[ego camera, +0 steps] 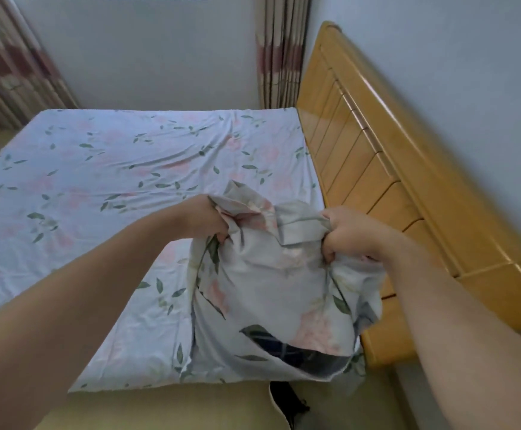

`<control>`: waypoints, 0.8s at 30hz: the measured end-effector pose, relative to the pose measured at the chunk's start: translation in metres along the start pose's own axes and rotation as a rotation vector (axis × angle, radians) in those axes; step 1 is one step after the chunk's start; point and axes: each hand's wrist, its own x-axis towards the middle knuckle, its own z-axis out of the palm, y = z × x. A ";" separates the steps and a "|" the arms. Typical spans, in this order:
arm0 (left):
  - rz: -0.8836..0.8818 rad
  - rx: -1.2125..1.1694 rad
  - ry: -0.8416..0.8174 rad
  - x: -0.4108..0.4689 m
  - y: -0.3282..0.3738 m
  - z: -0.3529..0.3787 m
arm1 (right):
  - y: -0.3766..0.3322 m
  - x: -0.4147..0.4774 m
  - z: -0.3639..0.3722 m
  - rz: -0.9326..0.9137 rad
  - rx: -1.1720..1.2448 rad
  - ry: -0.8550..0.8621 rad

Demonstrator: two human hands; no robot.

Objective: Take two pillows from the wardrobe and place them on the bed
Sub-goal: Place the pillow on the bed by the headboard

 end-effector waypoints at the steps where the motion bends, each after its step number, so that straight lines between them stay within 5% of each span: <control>1: 0.015 -0.031 0.001 0.009 -0.001 0.001 | 0.007 0.005 -0.003 0.002 -0.014 0.016; 7: 0.065 0.107 0.181 0.097 0.023 0.005 | 0.052 0.088 -0.045 0.029 -0.146 0.247; 12: 0.102 0.098 0.489 0.177 0.040 0.009 | 0.069 0.136 -0.086 -0.032 -0.262 0.550; 18: 0.364 0.326 0.770 0.228 0.013 0.060 | 0.124 0.169 -0.072 -0.074 -0.296 0.666; 21: 0.407 0.360 0.756 0.253 -0.017 0.101 | 0.170 0.194 -0.035 -0.022 -0.449 0.625; 24: 0.407 0.534 0.503 0.280 -0.062 0.158 | 0.223 0.223 0.017 0.122 -0.605 0.425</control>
